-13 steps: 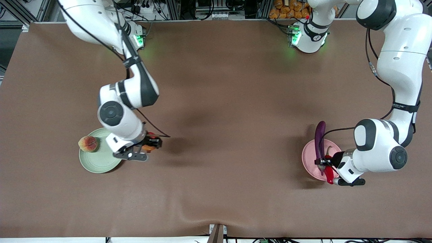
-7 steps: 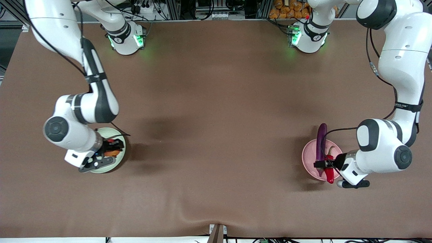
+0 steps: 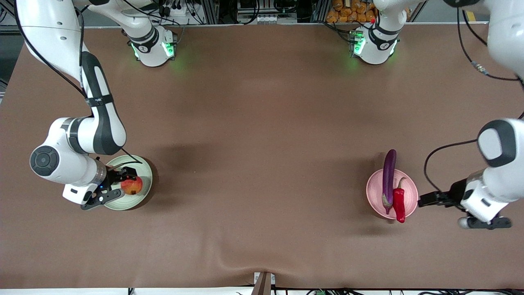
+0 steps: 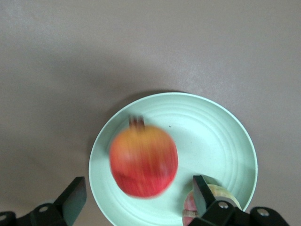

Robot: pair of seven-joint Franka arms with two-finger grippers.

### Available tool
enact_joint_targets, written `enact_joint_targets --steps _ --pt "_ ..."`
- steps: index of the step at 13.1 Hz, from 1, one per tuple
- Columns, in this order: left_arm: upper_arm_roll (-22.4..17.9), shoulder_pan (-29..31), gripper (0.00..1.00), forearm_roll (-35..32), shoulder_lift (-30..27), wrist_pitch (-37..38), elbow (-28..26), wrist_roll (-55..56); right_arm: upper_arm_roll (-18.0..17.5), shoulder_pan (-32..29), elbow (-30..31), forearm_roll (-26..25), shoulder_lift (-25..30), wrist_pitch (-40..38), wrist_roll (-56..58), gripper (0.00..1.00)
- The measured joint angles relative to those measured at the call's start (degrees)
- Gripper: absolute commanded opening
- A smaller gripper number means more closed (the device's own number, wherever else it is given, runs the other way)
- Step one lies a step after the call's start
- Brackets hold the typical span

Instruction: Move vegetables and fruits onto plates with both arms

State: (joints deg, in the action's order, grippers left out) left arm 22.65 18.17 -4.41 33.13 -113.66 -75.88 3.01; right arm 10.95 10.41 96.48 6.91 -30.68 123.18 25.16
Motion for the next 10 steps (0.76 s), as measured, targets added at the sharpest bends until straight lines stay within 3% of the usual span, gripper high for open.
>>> enact_joint_targets --steps 4,10 --pt "0.7 -0.4 1.00 0.0 -10.9 11.2 0.0 8.6 0.2 -2.1 -1.9 1.0 3.6 -4.5 -3.4 1.00" --pt "0.6 -1.2 1.00 0.0 -18.5 20.5 -0.9 10.8 0.1 -4.8 -2.6 1.0 19.8 -26.0 -15.7 1.00"
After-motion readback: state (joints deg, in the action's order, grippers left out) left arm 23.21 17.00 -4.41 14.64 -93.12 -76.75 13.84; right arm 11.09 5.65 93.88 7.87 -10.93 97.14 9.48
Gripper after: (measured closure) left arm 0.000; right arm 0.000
